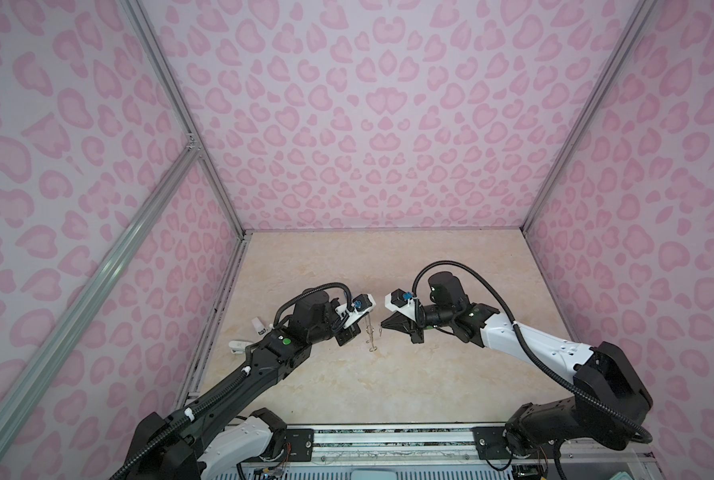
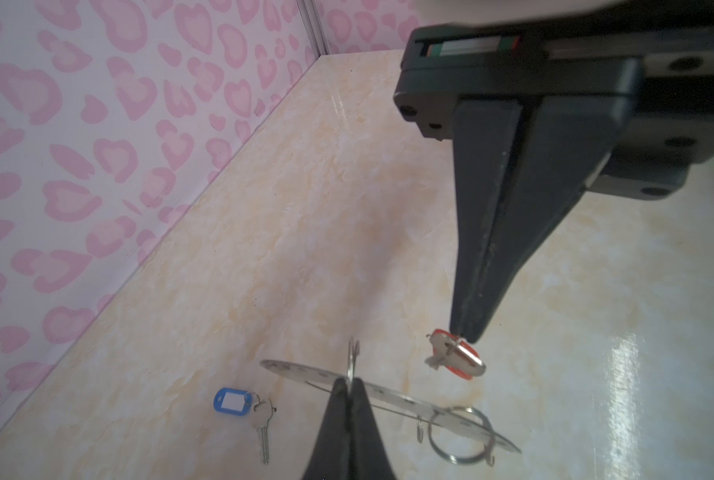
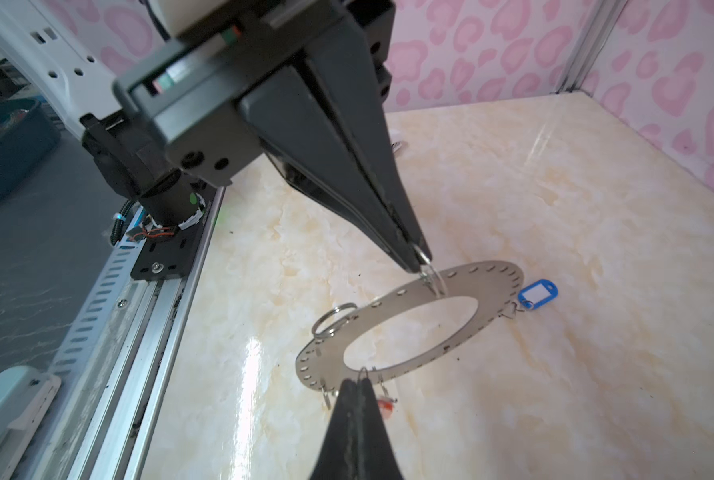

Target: Put the keys on the keyring

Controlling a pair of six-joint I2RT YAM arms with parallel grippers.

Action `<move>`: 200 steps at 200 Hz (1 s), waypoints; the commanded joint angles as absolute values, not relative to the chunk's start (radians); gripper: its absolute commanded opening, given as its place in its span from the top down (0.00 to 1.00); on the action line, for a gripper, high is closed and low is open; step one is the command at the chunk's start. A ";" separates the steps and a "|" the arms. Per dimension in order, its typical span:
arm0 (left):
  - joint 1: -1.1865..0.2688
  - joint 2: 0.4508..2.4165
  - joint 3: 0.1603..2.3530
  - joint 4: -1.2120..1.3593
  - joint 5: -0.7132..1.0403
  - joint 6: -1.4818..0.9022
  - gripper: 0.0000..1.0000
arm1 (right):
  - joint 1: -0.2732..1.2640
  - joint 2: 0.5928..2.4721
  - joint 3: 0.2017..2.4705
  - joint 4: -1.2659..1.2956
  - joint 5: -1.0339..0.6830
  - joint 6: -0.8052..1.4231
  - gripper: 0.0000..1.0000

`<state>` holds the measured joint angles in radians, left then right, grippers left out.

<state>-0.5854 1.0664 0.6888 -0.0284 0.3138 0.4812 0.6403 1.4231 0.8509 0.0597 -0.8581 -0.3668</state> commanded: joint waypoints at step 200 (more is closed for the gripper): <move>-0.638 1.069 0.690 0.004 0.276 0.489 0.97 | 0.619 1.444 0.795 0.406 -0.867 -0.132 1.00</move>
<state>-0.6369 1.0748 0.6884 -0.0284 0.2794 0.4755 0.6319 1.4338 0.8001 0.3504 -0.8673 -0.1745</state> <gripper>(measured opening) 0.049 0.049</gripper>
